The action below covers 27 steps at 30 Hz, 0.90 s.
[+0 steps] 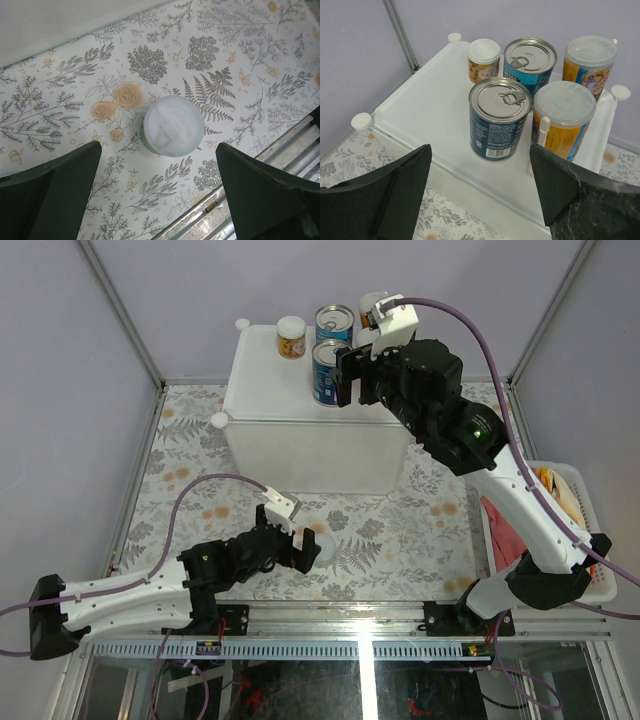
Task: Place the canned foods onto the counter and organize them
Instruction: Pick up the canned food from the center of the board.
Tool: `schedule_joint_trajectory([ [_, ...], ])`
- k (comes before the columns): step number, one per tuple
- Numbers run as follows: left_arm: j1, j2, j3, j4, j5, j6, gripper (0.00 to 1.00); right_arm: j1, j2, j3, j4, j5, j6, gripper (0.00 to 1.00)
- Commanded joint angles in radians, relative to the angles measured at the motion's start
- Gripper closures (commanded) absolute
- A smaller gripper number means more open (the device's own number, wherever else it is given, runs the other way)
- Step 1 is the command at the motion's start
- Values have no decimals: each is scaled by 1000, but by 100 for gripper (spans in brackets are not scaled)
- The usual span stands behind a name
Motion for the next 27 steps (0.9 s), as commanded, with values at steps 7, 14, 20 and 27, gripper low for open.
schedule_joint_trajectory([
  [7, -29, 121, -46, 154, -32, -23, 1, 8, -12, 25, 17, 18, -29, 13],
  [14, -32, 208, -54, 218, -18, -5, 0, 8, -7, 32, 13, 12, -36, 13],
  [20, -34, 261, -52, 254, -4, 6, 0, 7, 2, 46, 7, 10, -43, 13],
  [27, -41, 314, -50, 285, 7, 16, 0, 8, 11, 60, 4, 5, -53, 12],
])
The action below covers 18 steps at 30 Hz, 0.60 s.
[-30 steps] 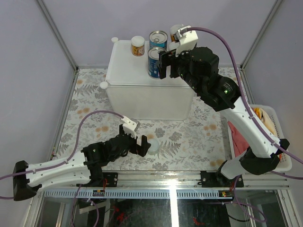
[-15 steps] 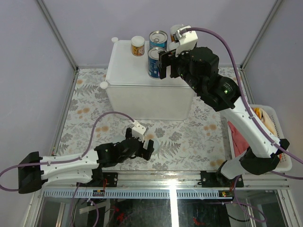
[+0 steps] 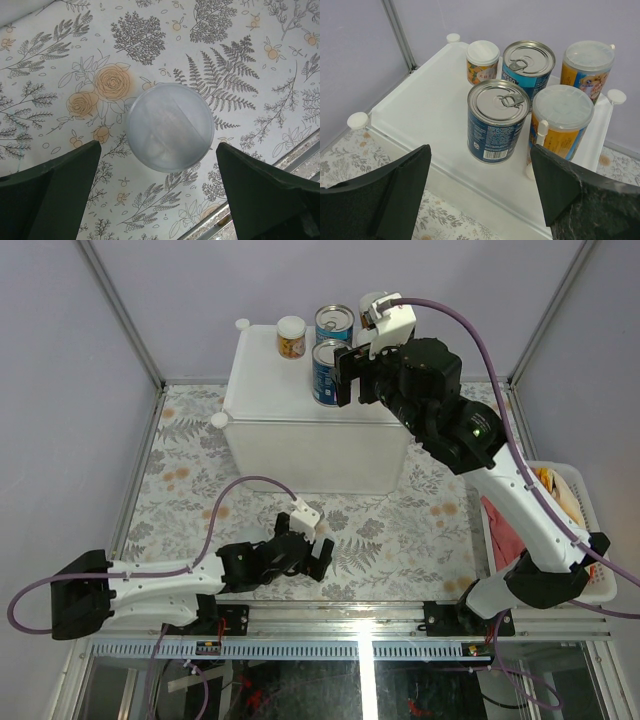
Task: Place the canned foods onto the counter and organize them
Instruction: Pick up the canned food from the center of the board.
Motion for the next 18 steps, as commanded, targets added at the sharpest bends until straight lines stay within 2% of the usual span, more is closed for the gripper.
schedule_joint_trajectory([
  [1, -12, 27, -2, 95, 2, 19, 0, 7, 7, 50, 8, 2, -27, 12],
  [18, -15, 160, 12, 183, -25, 56, 0, 5, 19, 42, 19, -4, -30, 12],
])
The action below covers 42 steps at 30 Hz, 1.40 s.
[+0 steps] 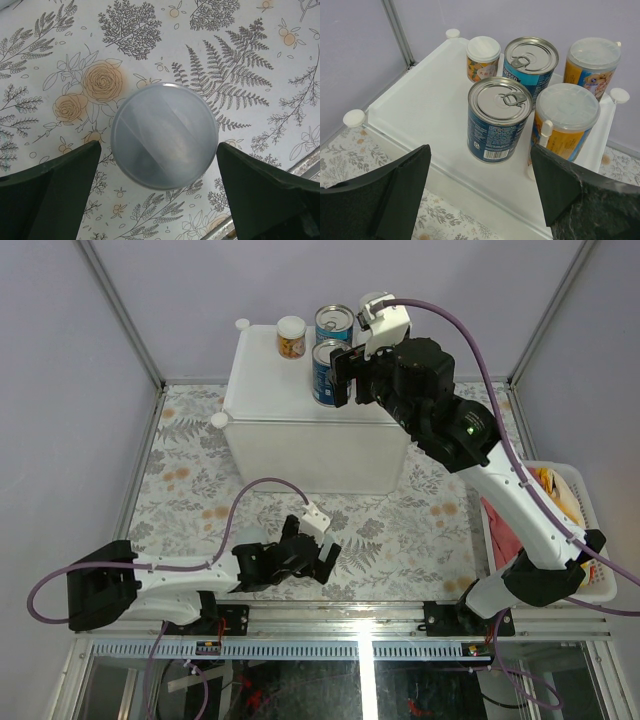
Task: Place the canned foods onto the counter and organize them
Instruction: Pick up the canned food from the center of the board.
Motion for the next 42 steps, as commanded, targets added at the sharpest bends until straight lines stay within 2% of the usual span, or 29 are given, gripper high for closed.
schedule_joint_trajectory([
  [1, -7, 32, 12, 107, -37, 24, 1, 6, -1, 36, 22, -2, -23, 12],
  [10, -8, 73, 15, 166, -69, 47, 8, 6, -3, 28, 27, 1, -23, 12],
  [15, -8, 91, 24, 179, -81, 50, 19, 6, -4, 25, 28, 1, -22, 12],
  [23, -11, 97, 31, 159, -68, 24, 52, 6, -8, 19, 31, 1, -22, 12],
  [27, -12, 73, 34, 132, -59, 9, 75, 5, -10, 16, 34, 0, -21, 12],
  [32, -18, 11, 70, 54, -62, -3, 89, 6, -14, 11, 41, -1, -20, 12],
  [34, -20, -25, 96, 12, -70, -5, 99, 6, -16, 8, 44, -2, -20, 12],
  [42, -24, -104, 257, -209, -110, -15, 100, 6, -19, 1, 63, -5, -19, 12],
])
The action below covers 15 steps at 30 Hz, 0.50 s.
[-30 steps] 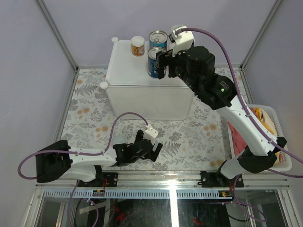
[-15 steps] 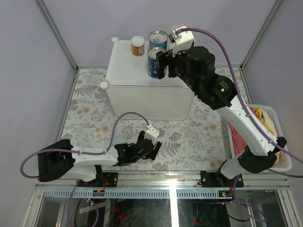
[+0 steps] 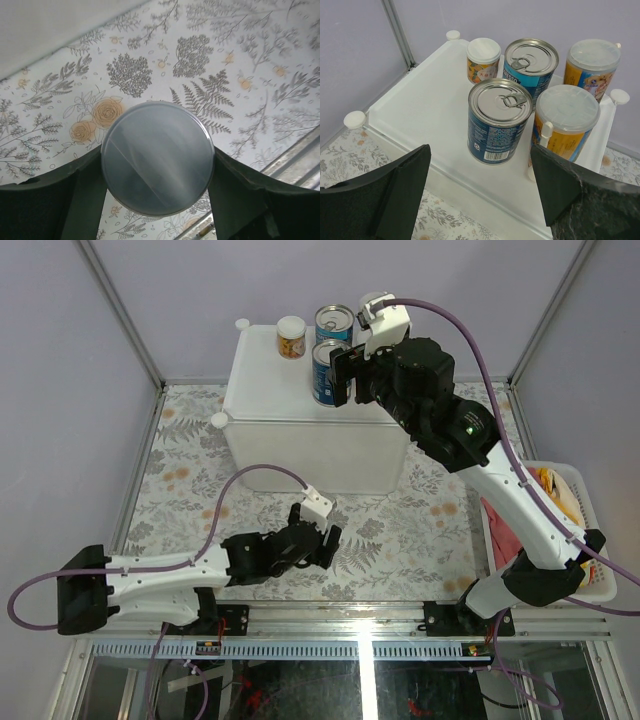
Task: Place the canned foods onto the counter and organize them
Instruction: Pick up the canned food from the center of the board.
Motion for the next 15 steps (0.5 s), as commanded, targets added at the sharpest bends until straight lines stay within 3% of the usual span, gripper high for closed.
schedule_joint_trajectory([
  [1, -11, -53, 124, -101, -66, -20, 100, 6, -21, 5, 55, -6, -18, 12],
  [9, -13, -88, 316, -233, -186, -7, 100, 6, -18, 16, 67, -11, -17, 12],
  [15, -15, -76, 452, -256, -287, 96, 100, 6, -17, 29, 70, -8, -21, 12],
])
